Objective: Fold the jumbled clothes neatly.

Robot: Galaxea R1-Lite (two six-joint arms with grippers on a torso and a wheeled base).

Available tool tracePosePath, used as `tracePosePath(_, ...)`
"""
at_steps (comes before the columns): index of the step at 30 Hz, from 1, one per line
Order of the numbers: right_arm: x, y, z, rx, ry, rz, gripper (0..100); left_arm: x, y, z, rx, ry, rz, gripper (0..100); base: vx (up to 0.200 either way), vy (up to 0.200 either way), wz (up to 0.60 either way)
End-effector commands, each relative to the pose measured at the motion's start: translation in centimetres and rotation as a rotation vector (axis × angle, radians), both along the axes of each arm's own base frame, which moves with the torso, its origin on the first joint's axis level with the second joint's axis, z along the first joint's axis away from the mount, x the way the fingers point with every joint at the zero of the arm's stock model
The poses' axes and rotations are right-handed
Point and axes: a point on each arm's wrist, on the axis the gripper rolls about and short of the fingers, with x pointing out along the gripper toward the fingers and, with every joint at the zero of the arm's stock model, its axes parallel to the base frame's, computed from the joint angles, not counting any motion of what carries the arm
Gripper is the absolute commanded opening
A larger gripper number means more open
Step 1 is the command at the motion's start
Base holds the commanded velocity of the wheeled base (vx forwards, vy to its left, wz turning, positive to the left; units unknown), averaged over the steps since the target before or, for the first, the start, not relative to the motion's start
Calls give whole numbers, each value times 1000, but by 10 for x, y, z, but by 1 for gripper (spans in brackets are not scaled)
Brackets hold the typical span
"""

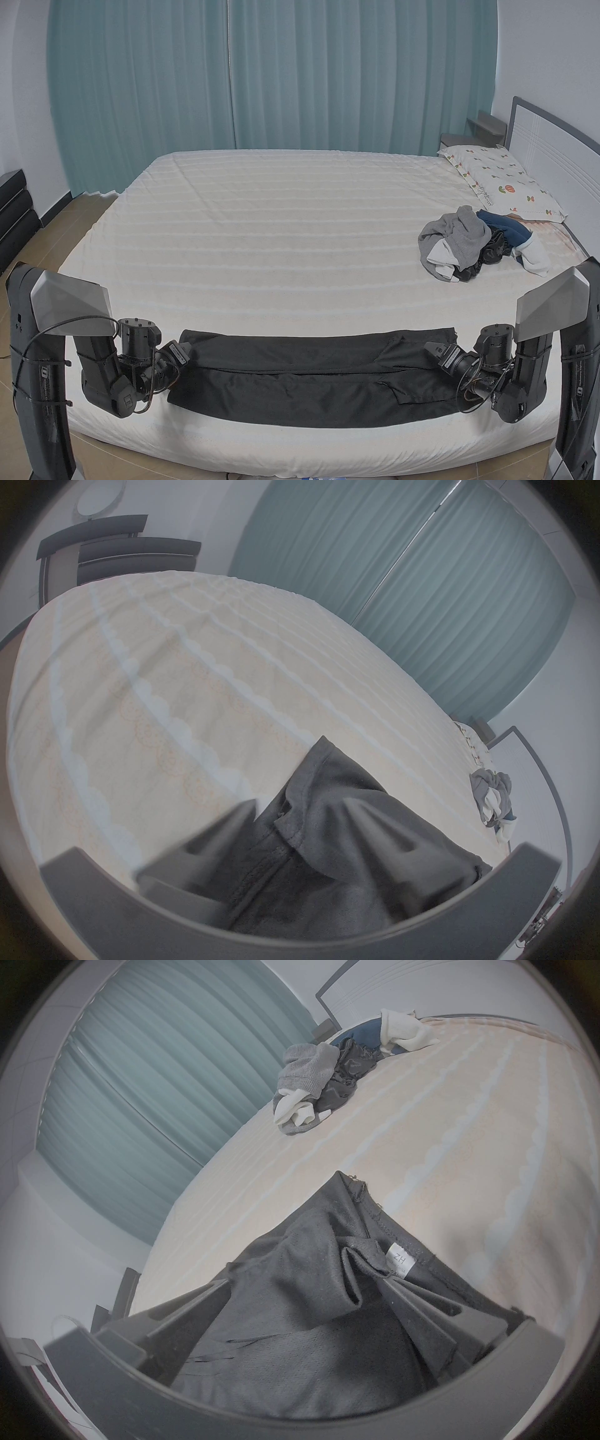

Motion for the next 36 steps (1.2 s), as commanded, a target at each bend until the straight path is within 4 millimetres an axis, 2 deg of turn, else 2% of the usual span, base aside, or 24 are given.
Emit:
tracePosePath(1,-5,-5,19,36,-41,-6,100,1,4,7,-6,-25,10,100,0,0,0)
tracePosePath(7,-9,-19,27,76,-38,0,100,-7,8,31,-67,-76,-52,100,0,0,0)
tracePosePath(11,-8,-25,25,91,-31,-15,100,-10,10,30,-130,-57,-87,100,0,0,0)
tracePosePath(15,-8,-27,25,94,-26,-17,100,-11,13,29,-146,-48,-76,100,-200,0,0)
tracePosePath(18,-16,-25,28,96,-11,5,100,-11,13,28,-144,-44,-76,100,-200,0,0)
tracePosePath(23,-33,-7,31,92,18,81,100,-12,12,22,-143,-25,-78,100,-200,0,0)
tracePosePath(26,-43,4,32,89,48,132,100,-11,12,16,-145,-8,-79,100,0,0,0)
tracePosePath(31,-40,6,20,86,81,136,100,-9,11,10,-149,3,-80,100,0,0,0)
tracePosePath(36,-22,11,10,153,71,100,100,-6,11,11,-170,-4,-66,100,0,0,0)
